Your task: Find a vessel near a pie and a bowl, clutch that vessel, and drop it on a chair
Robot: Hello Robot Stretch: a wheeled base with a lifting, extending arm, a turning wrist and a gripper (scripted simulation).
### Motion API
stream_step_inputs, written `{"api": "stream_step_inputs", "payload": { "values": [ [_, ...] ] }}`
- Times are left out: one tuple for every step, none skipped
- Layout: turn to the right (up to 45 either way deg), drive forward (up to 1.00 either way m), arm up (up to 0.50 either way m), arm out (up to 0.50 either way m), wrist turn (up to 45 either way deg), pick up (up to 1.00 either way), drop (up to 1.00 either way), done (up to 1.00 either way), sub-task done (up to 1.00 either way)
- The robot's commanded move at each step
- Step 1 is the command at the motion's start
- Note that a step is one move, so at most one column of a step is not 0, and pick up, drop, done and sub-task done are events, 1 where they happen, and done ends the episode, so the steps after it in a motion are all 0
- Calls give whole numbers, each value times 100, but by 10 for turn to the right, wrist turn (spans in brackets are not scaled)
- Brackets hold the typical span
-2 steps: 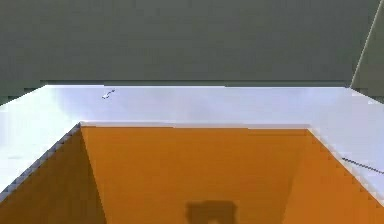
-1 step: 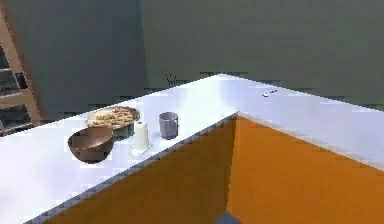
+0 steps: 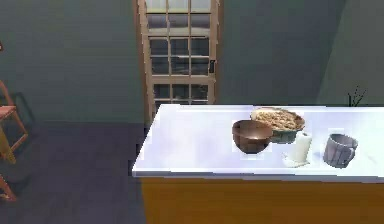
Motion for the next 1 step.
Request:
{"api": "stream_step_inputs", "payload": {
  "values": [
    [-450, 0, 0, 0, 0, 0, 0, 0, 0]
  ]
}}
